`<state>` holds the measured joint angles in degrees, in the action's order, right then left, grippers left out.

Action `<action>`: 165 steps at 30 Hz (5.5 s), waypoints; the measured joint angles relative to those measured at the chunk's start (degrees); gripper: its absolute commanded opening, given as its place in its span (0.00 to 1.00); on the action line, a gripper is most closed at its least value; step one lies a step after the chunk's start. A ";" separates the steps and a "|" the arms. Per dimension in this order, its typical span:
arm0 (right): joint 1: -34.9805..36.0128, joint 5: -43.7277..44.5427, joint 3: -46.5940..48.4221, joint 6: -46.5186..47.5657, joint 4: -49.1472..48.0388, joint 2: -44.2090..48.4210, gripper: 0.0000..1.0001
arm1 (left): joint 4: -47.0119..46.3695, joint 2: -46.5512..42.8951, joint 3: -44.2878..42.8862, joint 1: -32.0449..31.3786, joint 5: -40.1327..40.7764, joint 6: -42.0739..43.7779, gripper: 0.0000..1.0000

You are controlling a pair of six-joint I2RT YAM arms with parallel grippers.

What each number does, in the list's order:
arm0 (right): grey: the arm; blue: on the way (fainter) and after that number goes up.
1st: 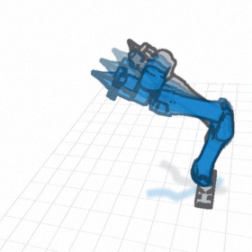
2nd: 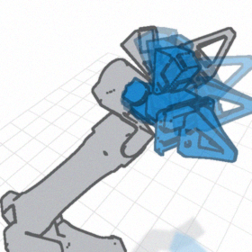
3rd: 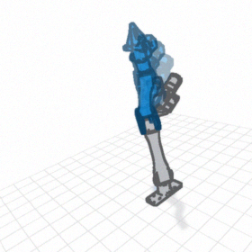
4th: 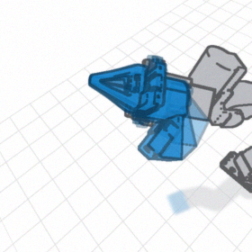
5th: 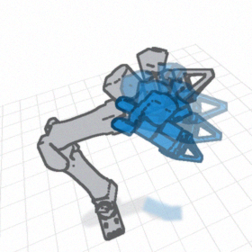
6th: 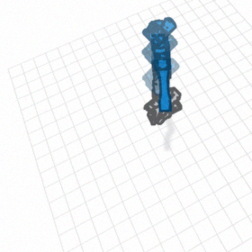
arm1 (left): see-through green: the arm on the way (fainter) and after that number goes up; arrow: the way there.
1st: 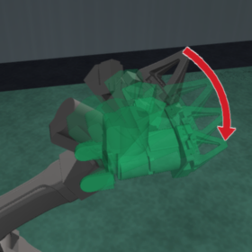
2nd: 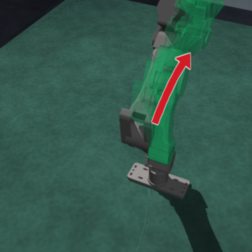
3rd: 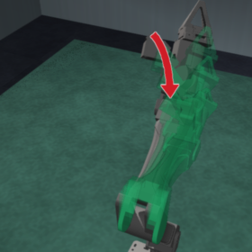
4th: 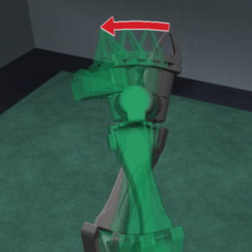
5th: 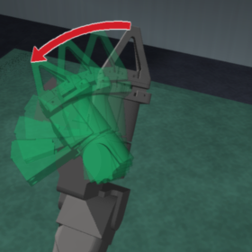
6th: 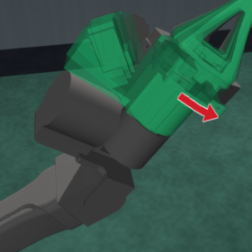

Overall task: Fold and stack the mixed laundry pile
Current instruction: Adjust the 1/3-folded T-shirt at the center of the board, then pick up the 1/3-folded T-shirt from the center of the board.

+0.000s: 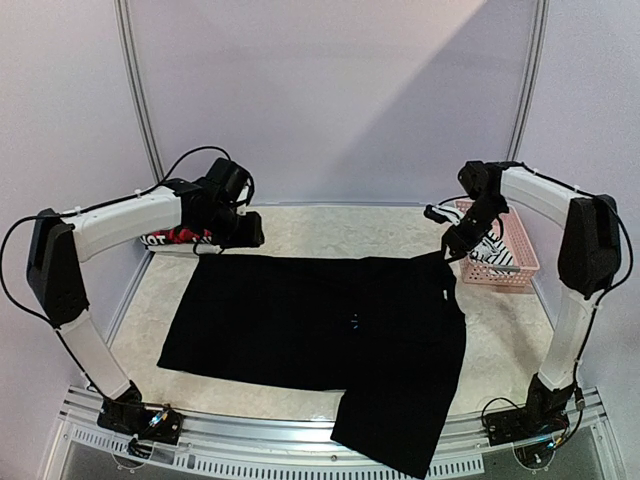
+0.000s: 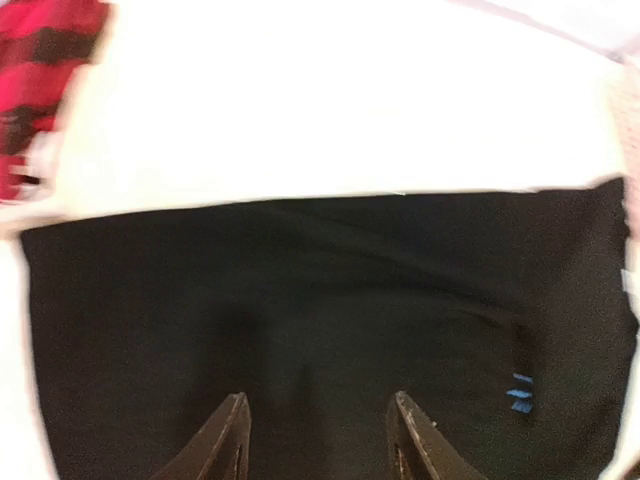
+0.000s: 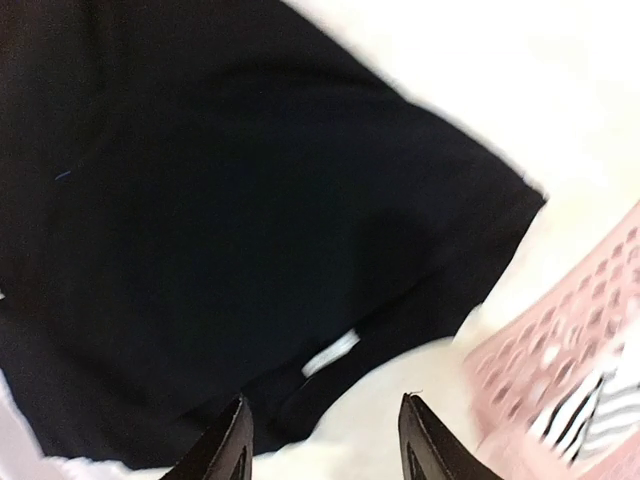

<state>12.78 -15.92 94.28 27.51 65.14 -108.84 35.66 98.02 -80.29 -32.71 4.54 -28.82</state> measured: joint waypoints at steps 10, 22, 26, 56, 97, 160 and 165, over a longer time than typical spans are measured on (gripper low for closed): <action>0.09 4.50 8.02 -4.52 -11.34 -15.41 0.42 | -0.04 2.84 7.52 8.41 4.55 8.57 0.47; 0.09 16.04 11.08 -8.83 -14.91 -23.02 0.38 | 2.43 12.04 8.72 12.90 1.84 9.94 0.47; 0.22 17.44 9.64 -10.62 -15.82 -22.23 0.38 | 2.32 11.56 11.21 13.53 0.85 9.70 0.47; 0.28 13.03 21.88 -5.07 -8.70 -20.94 0.50 | 3.06 -0.74 8.83 24.41 1.29 7.87 0.53; 0.72 14.53 25.73 -4.48 -5.16 -25.44 0.52 | -0.24 -8.46 6.38 22.10 -0.31 8.98 0.57; 72.91 20.41 -51.93 18.45 -16.94 34.34 0.00 | -0.24 -24.68 25.75 16.96 5.99 13.31 0.52; 64.94 20.74 -48.50 19.21 -17.14 38.71 0.00 | 5.20 -25.40 29.07 16.96 -0.50 0.55 0.48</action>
<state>77.71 4.82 45.78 46.72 48.01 -70.13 40.86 72.62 -51.22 -15.75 4.03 -28.27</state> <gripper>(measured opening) 0.008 0.507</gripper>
